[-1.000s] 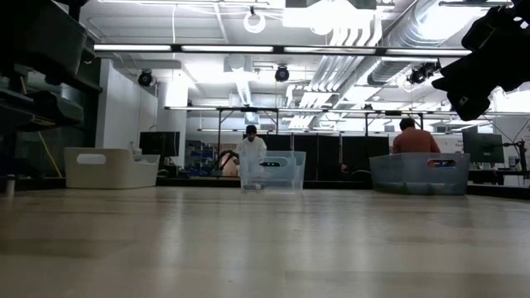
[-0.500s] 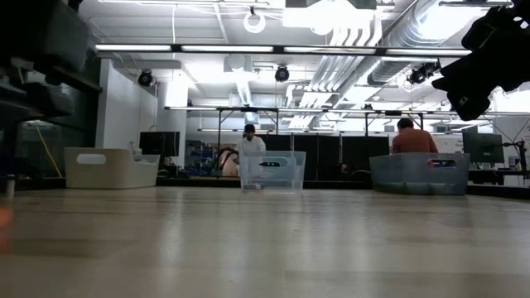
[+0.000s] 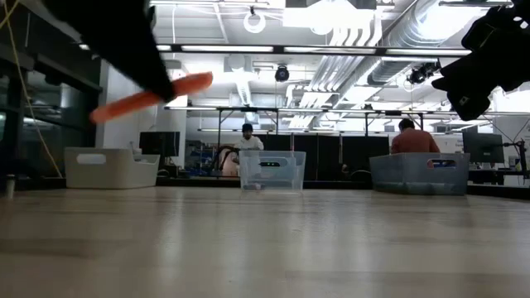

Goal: Pick & Place Markers
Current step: Put the orange pen into the gray bin

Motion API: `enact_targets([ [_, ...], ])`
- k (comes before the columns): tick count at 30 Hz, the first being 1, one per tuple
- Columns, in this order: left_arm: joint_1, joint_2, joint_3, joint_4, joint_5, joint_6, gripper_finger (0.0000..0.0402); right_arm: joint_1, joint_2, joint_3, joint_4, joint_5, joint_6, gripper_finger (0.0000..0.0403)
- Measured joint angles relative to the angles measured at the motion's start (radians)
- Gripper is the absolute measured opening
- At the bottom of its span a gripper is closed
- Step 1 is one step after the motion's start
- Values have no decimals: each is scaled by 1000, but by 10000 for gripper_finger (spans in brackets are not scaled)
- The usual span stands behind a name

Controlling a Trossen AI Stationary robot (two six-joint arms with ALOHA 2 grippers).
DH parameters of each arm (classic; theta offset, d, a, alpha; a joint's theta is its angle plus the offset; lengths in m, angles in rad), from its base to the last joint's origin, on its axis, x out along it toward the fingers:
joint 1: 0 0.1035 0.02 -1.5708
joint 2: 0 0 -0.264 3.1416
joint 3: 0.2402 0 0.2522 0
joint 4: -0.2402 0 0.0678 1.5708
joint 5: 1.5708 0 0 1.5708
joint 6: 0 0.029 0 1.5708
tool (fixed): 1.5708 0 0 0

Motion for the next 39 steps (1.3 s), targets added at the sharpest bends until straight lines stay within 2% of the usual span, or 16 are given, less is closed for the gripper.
enact_targets([
  [7,3,-126,34,-38,-277,-28,39,0,0,0,0,0,0,94],
  [21,3,-357,32,-37,-613,-9,40,0,0,0,0,0,0,94],
  [32,3,-482,32,-48,-803,25,40,0,0,0,0,0,0,94],
  [36,4,-540,32,-163,-839,-14,40,0,0,0,0,0,0,94],
  [39,12,-595,32,-333,-843,-151,40,0,0,0,0,0,0,94],
])
